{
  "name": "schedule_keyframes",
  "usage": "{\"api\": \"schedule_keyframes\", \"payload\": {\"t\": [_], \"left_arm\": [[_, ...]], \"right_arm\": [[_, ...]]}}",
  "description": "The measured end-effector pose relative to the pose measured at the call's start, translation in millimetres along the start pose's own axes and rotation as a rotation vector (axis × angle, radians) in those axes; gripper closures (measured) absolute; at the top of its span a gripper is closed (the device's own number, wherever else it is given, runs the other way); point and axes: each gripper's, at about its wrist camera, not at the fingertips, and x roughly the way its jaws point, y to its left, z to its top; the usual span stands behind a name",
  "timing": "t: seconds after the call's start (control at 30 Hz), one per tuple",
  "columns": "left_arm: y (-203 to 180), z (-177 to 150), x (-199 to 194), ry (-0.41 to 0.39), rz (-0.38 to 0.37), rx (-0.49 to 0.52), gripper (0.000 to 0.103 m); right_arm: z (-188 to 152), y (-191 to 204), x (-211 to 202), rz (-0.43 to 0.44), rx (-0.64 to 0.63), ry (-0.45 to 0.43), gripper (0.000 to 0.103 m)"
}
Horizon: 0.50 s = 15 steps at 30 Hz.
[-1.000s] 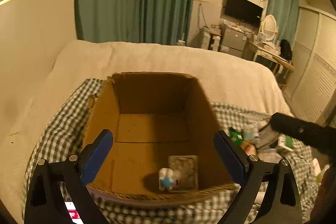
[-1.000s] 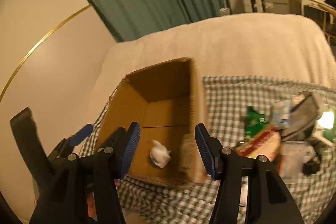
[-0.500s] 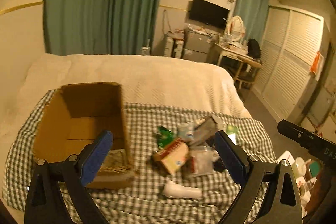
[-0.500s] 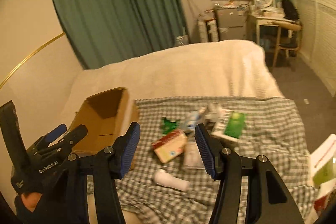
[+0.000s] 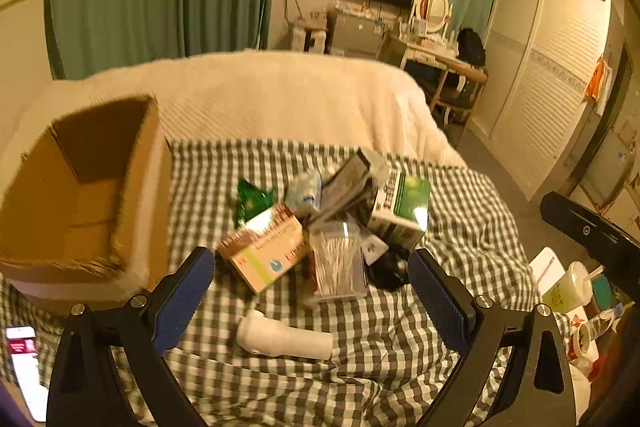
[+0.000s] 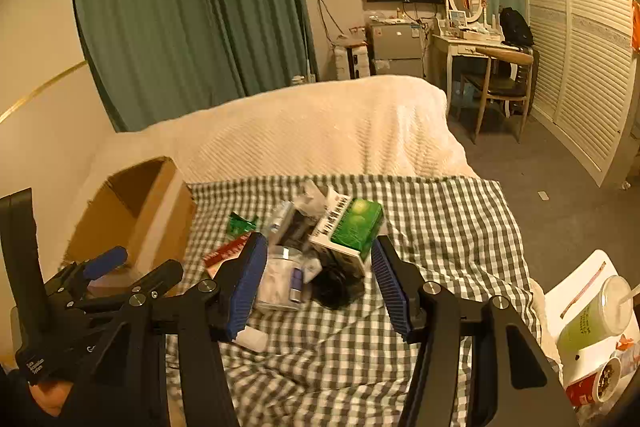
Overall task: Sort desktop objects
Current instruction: 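Move both grippers back over the pile of medicine items, then grasp the clear floss-pick jar with the left gripper while the right grasps a black item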
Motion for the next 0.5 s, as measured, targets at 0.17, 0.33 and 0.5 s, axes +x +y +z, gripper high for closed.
{"api": "schedule_keyframes", "payload": {"t": [0.17, 0.33, 0.5], "left_arm": [[-7.0, -13.4, 38.4, 0.038, 0.004, 0.005, 0.003], [-11.6, -30.1, 75.4, 0.073, 0.0, -0.002, 0.003], [-13.5, -40.7, 99.2, 0.07, -0.002, 0.004, 0.003]], "right_arm": [[-15.0, -19.3, 29.5, -0.013, -0.01, 0.019, 0.049], [-28.7, -24.0, 56.5, -0.043, -0.049, 0.015, 0.049], [-39.3, -28.2, 92.0, -0.015, -0.052, 0.037, 0.049]]}}
